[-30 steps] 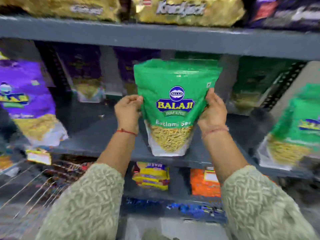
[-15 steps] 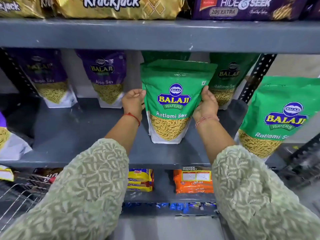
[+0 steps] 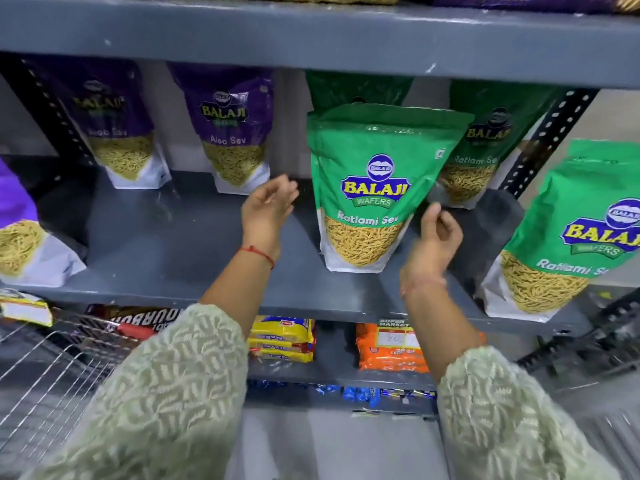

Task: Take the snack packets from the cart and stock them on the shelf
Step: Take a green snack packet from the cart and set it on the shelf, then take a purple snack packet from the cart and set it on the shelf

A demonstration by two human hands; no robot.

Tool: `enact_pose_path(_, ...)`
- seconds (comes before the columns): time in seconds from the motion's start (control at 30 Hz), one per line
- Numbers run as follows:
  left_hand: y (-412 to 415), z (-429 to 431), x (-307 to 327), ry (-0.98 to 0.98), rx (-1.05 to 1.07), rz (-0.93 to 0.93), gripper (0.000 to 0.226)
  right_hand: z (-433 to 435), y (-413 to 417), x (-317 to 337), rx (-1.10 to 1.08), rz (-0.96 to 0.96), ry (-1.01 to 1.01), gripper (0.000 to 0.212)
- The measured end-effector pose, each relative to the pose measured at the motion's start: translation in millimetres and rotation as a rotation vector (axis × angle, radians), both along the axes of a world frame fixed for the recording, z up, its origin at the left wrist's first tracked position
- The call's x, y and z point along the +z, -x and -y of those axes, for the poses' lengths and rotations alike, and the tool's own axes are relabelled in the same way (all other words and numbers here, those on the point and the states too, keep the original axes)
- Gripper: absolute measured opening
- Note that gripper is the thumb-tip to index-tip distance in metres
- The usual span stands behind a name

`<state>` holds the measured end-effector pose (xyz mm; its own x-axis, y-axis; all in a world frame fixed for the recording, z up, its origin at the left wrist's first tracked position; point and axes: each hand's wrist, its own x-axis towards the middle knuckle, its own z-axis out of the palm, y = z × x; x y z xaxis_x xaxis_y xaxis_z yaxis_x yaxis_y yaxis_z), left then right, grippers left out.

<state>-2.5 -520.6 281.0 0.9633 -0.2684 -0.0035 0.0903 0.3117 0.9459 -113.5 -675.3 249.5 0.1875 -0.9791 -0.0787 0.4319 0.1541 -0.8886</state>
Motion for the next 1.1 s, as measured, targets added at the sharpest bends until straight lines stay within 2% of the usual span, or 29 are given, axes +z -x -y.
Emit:
enact_pose_path(0.07, 7, -42, -25, -0.021, 0.125, 0.039, 0.023, -36, 7, -23, -0.115, -0.095, 0.096, 0.021)
enact_pose_path(0.17, 20, -125, -71, -0.128, 0.329, 0.051, 0.014, -101, 3, -51, 0.020, -0.128, 0.201, 0.011)
enact_pose_path(0.23, 26, -190, -102, -0.151, 0.486, -0.015, 0.007, -153, -11, -64, 0.219, -0.159, 0.243, 0.005)
enact_pose_path(0.33, 34, -287, -139, -0.235, 0.717, -0.160, 0.017, -232, -38, -84, 0.604, -0.236, 0.393, 0.013)
enact_pose_path(0.4, 47, -347, -159, -0.285, 0.828, -0.265, 0.013, -289, -61, -96, 0.916, -0.302, 0.501, 0.013)
enact_pose_path(0.53, 84, -446, -209, -0.340, 1.043, -0.561, 0.031, -396, -99, -120, 1.414, -0.442, 0.697, 0.011)
enact_pose_path(0.6, 103, -488, -234, -0.325, 1.040, -0.774, 0.027, -447, -114, -140, 1.577, -0.496, 0.793, 0.012)
enact_pose_path(0.63, 113, -504, -246, -0.277, 1.014, -0.870, 0.019, -469, -119, -150, 1.627, -0.523, 0.826, 0.012)
enact_pose_path(0.73, 127, -542, -279, -0.120, 1.051, -1.053, 0.025, -524, -136, -178, 1.704, -0.613, 0.936, 0.011)
enact_pose_path(0.87, 122, -571, -305, 0.019, 1.084, -1.035, 0.024, -586, -159, -214, 1.826, -0.730, 1.030, 0.021)
enact_pose_path(0.93, 114, -578, -308, -0.054, 1.169, -0.915, 0.013, -610, -167, -231, 1.892, -0.827, 1.043, 0.031)
enact_pose_path(0.97, 112, -580, -310, -0.030, 1.227, -0.864, 0.016, -620, -170, -239, 1.928, -0.871, 1.039, 0.034)
enact_pose_path(1.03, 109, -584, -323, -0.048, 1.257, -0.931, 0.013, -634, -172, -251, 1.969, -0.927, 1.052, 0.033)
enact_pose_path(1.1, 110, -586, -333, -0.067, 1.264, -1.084, 0.031, -643, -172, -258, 1.942, -0.931, 1.105, 0.025)
